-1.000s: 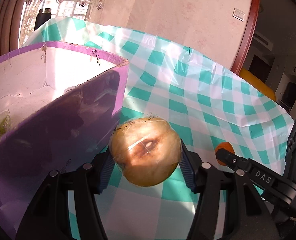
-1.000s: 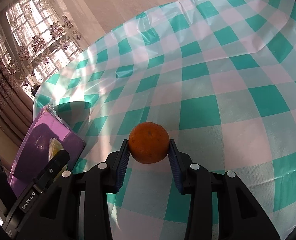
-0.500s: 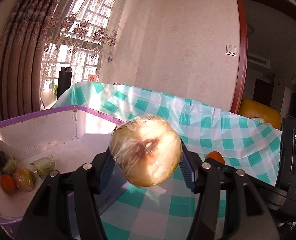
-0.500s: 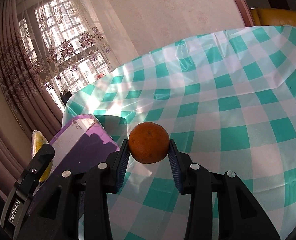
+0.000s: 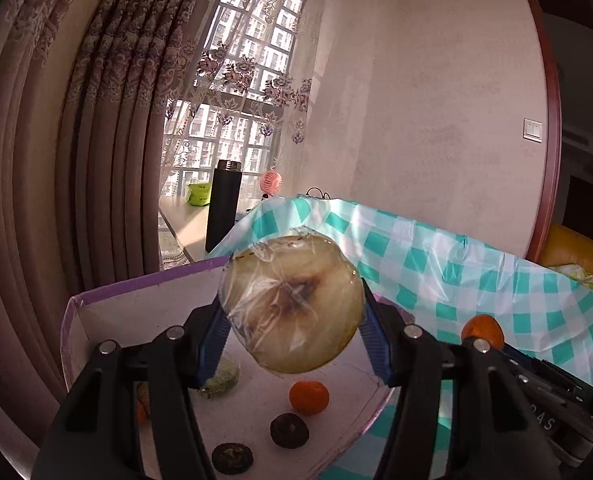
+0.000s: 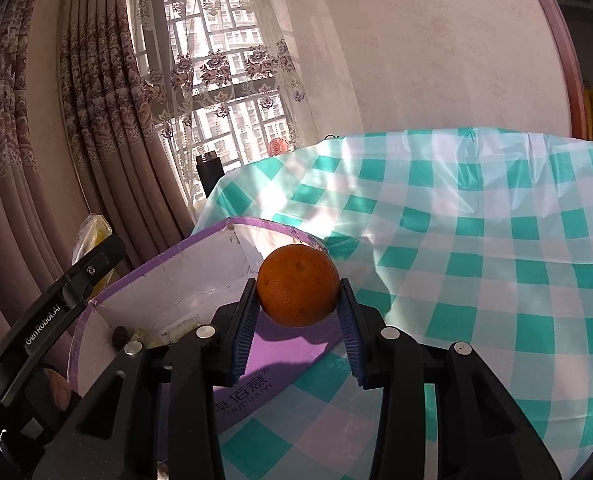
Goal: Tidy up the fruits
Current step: 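Carry the wrapped lime half and the small orange over the white box, then open the left tool over the box while the right tool releases the orange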
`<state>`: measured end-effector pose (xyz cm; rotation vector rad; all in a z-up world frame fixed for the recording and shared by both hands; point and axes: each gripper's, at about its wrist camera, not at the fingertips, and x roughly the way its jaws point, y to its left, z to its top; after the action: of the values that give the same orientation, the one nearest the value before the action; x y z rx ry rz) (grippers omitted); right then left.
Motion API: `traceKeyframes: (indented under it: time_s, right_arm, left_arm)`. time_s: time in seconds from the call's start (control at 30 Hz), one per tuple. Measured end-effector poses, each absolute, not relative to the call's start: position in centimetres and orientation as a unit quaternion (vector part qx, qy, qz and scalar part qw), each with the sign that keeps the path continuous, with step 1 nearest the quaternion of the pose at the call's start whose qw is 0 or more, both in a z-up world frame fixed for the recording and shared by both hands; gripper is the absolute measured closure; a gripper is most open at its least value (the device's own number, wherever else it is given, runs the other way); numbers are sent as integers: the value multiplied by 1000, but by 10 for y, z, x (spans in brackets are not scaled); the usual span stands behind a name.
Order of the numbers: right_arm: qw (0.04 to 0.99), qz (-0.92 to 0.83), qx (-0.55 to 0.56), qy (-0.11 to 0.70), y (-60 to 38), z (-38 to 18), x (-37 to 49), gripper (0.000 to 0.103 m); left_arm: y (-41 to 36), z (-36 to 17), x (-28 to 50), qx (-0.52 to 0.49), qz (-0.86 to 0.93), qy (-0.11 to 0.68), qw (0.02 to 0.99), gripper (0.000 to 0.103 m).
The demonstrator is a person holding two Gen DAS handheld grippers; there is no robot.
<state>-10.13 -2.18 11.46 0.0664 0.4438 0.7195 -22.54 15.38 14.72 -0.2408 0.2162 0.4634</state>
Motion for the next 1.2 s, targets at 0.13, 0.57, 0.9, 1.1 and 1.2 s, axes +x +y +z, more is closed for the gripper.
traceKeyframes:
  time_s: [0.13, 0.57, 0.9, 1.1, 1.2]
  right_arm:
    - [905, 365, 7, 216, 6, 119, -106, 64]
    - [881, 366, -140, 267, 105, 108, -107, 64]
    - [839, 342, -238, 350, 153, 83, -94, 64]
    - [815, 339, -279, 377, 172, 73, -93, 64]
    - [805, 339, -292, 391, 179, 67, -92, 64]
  left_arm:
    - [187, 147, -235, -154, 222, 140, 953, 44]
    - [247, 125, -231, -108, 277, 266, 917, 44]
    - [265, 107, -218, -99, 273, 326, 900, 44]
    - [271, 100, -212, -117, 247, 356, 893, 44]
    - [273, 97, -209, -125, 241, 368, 889, 44]
